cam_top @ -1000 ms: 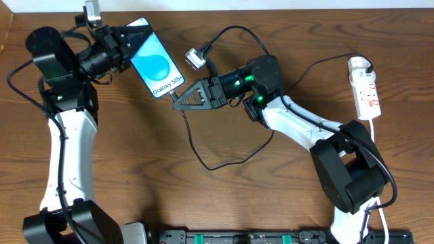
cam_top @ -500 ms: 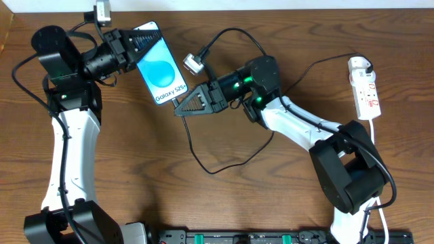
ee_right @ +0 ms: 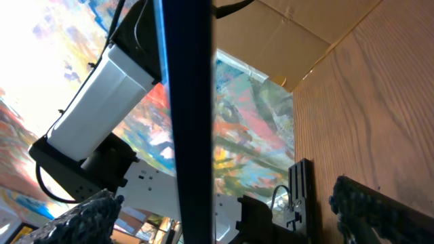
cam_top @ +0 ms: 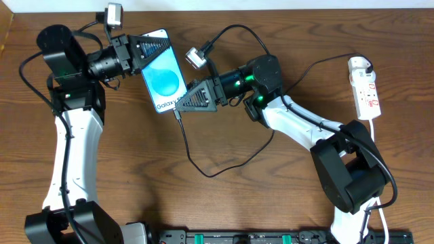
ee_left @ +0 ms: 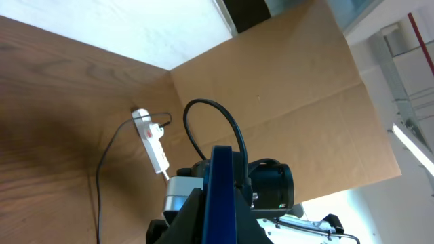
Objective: Plug charger to phone and switch on socket
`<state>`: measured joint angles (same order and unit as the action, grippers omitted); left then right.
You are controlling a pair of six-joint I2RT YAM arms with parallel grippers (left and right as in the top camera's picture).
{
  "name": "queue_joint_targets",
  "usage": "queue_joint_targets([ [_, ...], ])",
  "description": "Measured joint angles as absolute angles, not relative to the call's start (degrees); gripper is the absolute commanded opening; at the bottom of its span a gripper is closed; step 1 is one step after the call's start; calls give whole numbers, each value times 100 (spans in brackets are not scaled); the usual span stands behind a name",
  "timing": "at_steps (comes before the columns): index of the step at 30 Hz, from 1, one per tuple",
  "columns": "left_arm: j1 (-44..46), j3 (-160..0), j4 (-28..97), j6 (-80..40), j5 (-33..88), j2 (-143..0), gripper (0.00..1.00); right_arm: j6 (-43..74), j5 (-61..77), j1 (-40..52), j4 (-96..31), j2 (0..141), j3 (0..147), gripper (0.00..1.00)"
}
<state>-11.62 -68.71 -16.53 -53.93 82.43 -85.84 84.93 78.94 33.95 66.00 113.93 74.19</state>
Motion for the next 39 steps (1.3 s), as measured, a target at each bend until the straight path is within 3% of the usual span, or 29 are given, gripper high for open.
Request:
queue_joint_targets([
  [12, -1688, -6871, -1651, -5393, 8405, -8584, 7, 7765, 8044, 2622, 6206, 11393, 7422, 99],
  [16, -1688, -6871, -1656, -5393, 8427, -8584, 8, 6777, 7935, 2263, 3972, 11358, 7463, 99],
  [18, -1688, -6871, -1656, -5393, 8438, -8584, 7, 5881, 7647, 2132, 2036, 11351, 7481, 99],
  [24, -1688, -6871, -1647, -5384, 8464, -8584, 7, 3997, 6654, 1964, -694, 11373, 7454, 99],
  [30, -1555, -6707, -1542, -5137, 8372, -8582, 7, 3074, 5157, 1439, -2246, 11330, 7481, 99],
  [39, -775, -5701, -1374, -4486, 7749, -8584, 7, 2497, 3395, 622, -2963, 10739, 7478, 99],
])
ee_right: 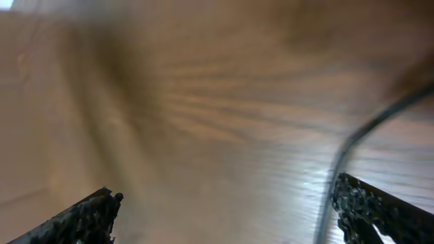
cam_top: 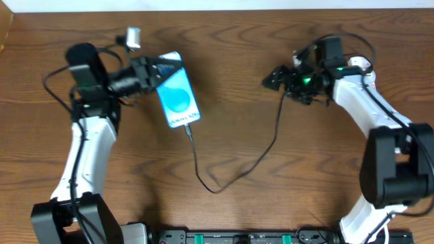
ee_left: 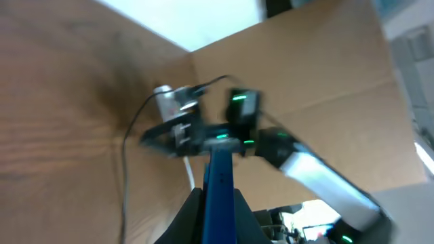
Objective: Plug charger to phone and switch on socket
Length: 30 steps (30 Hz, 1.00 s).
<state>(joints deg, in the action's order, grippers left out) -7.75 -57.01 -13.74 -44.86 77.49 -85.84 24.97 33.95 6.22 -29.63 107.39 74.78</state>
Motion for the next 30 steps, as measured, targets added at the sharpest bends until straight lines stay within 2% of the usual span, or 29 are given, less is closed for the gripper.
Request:
queue_joint_targets([
  [12, 390, -5166, 746, -3190, 5557, -8901, 7, 2137, 2281, 574, -2961, 9721, 7481, 99],
  [24, 1208, -5175, 185, -2864, 5260, -10215, 7, 2036, 2158, 574, -2998, 9721, 7481, 99],
  [30, 1404, -5183, -89, -2934, 5271, -10390, 7, 2014, 2078, 574, -2998, 9721, 7481, 99],
])
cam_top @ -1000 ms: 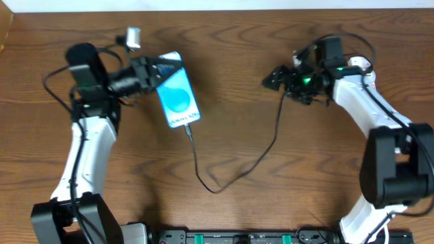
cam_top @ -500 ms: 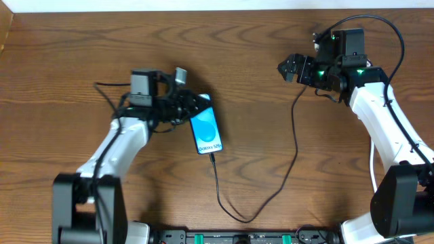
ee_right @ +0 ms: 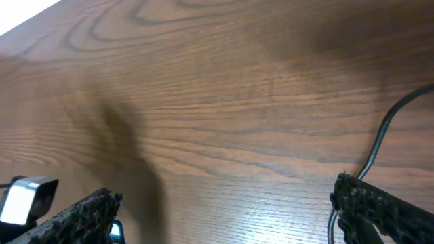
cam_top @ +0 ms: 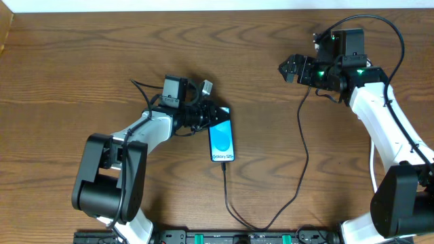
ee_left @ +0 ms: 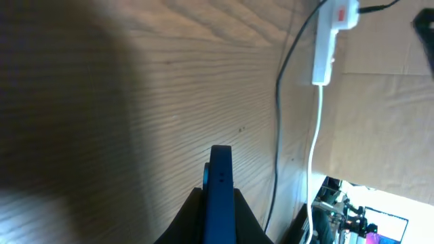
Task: Plug charger to phone and switch on socket
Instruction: 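Lower the held phone toward the table center with the left gripper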
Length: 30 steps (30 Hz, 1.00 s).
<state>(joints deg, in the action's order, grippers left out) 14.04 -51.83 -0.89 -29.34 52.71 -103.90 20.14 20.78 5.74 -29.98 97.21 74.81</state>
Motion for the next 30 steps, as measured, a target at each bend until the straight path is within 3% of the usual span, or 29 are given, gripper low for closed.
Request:
queue_joint_targets([
  [30, 1743, -5345, -113, -3293, 4652, -10637, 7, 1988, 1684, 609, -2764, 9721, 7481, 99],
])
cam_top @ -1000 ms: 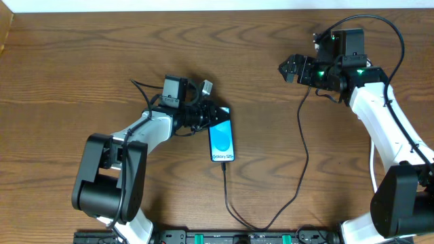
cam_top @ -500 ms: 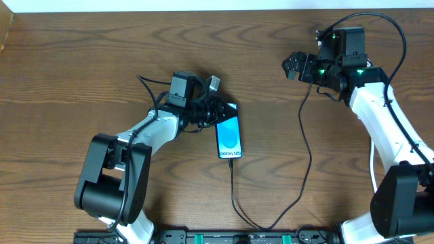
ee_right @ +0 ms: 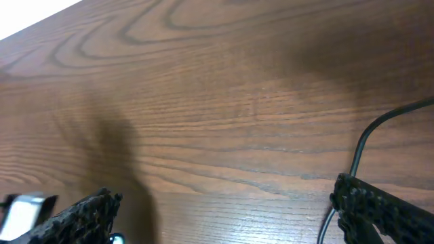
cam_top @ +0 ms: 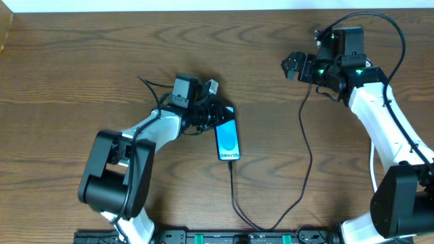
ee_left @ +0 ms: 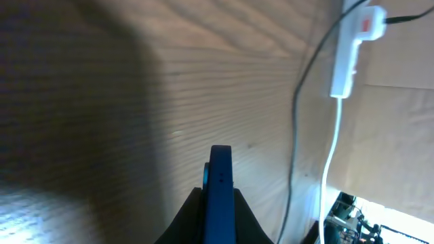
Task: Plug charger to phone and switch on socket
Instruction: 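Lower the held phone toward the table center with the left gripper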
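The phone (cam_top: 228,139) shows its lit blue screen upward near the table's middle; in the left wrist view the phone (ee_left: 218,177) is edge-on. My left gripper (cam_top: 214,116) is shut on its top end, also the left gripper (ee_left: 218,207). The black charger cable (cam_top: 304,156) is plugged into the phone's lower end and loops along the front edge to the far right. My right gripper (cam_top: 293,66) hovers open and empty at the far right; its fingers (ee_right: 85,215) stand wide apart. The white socket strip (ee_left: 352,55) with a red switch shows only in the left wrist view.
The wooden table (cam_top: 81,81) has a brown cardboard wall behind it. A white cord (cam_top: 372,169) runs down the right side under my right arm. A black rail (cam_top: 224,238) lies along the front edge.
My left gripper and the phone have shifted slightly to the right. The cable's loop followed. My right gripper stayed nearly where it was, still open.
First my left gripper held the phone raised at the far left, with my right gripper open at its lower end by the cable. Then the right gripper was away at the far right, the cable in the phone. The phone then came low at the table's middle.
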`<state>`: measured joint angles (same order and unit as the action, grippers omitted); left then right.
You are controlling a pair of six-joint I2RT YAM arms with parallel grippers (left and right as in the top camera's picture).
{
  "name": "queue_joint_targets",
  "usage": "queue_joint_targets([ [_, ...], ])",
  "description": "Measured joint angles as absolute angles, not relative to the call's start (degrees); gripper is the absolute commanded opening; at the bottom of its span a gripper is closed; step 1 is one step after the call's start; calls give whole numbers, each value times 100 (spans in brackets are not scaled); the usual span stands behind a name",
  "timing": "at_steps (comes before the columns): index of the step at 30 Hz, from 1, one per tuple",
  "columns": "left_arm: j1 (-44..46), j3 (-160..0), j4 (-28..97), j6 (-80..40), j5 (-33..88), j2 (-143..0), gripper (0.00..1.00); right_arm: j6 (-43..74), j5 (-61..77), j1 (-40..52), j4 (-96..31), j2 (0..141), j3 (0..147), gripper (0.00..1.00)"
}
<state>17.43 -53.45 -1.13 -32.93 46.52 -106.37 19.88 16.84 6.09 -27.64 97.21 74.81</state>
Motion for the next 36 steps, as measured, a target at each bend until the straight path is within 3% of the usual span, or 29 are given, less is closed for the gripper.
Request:
queue_joint_targets([
  [36, 2091, -5345, 113, -3144, 4165, -10951, 8, 1988, 1684, 609, -2744, 9721, 7481, 99],
])
